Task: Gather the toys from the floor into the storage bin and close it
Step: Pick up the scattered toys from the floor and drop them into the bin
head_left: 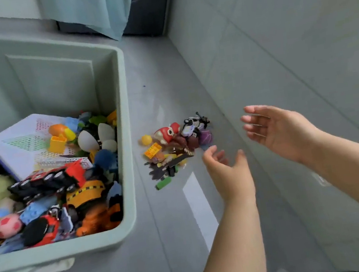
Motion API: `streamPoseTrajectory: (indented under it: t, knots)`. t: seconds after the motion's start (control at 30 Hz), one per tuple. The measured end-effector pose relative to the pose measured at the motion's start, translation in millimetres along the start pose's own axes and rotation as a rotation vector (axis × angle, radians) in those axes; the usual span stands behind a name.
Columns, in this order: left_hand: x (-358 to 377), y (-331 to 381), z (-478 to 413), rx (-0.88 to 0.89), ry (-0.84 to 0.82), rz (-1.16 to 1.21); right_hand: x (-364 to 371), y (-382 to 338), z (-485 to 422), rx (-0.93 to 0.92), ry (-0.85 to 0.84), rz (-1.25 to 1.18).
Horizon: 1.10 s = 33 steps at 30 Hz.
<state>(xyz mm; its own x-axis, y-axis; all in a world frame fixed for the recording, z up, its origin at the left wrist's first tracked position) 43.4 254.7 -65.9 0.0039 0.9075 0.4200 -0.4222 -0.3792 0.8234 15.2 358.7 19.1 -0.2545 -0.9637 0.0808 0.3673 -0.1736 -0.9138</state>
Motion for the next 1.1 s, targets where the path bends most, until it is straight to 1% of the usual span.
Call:
streamPoseTrajectory:
  t: [0.07,0.13,0.2,0.27,0.4,0.53,0.6,0.7,0.8,0.9,1.0,1.03,1.07,1.1]
  knots:
    - [-2,-16,5,-0.074,-0.05,-0.028,-21,5,12,0.038,0.036,0.083]
    - [-11,-29,-1,-0.12,-0.068,-0.045,-36,15,16,0.065,0.035,0.171]
    - [-21,-37,-15,-0.142,-0.075,-0.063,-44,27,10,0.087,0.009,0.26]
    - [-30,-42,-32,-0.14,-0.076,-0.058,-48,39,-6,0.095,-0.057,0.35]
    - [-46,-53,-69,-0.125,0.001,-0.055,-45,70,-71,0.103,-0.21,0.696]
    - [-59,-63,-102,-0.123,0.028,-0.1,-28,104,-159,-0.021,-0.324,1.138]
    - [-67,-68,-120,-0.102,0.047,-0.117,-19,123,-200,-0.079,-0.346,1.249]
    - [-77,-73,-142,-0.087,0.08,-0.13,-12,149,-240,-0.091,-0.313,1.292]
    - [-80,-82,-154,-0.103,0.098,-0.132,-12,165,-250,-0.155,-0.32,1.274]
    - [-76,-89,-157,-0.121,0.114,-0.1,-20,157,-236,-0.187,-0.322,1.154]
    - [-69,-92,-157,-0.086,0.092,-0.006,-27,136,-197,-0.297,-0.27,1.092]
    - [-64,-92,-157,-0.065,0.058,0.03,-25,131,-181,-0.337,-0.295,1.073]
    - [-61,-93,-157,-0.036,0.04,0.063,-19,131,-165,-0.36,-0.363,1.064]
    - [-62,-94,-155,-0.003,0.065,0.085,-13,135,-152,-0.368,-0.465,1.064]
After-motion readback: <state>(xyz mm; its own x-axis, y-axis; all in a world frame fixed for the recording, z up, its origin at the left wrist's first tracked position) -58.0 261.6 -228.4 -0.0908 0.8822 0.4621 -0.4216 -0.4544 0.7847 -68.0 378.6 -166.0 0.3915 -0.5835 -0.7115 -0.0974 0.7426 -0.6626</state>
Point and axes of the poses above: each hand's wrist, its own z-axis away from the middle knuckle, its own x-axis out of the palm, y = z × x, the point moved 6 cm from there along -z, towards the middle knuckle, and after that the axes turned 9 degrees about -y, right-handed, at the moved point
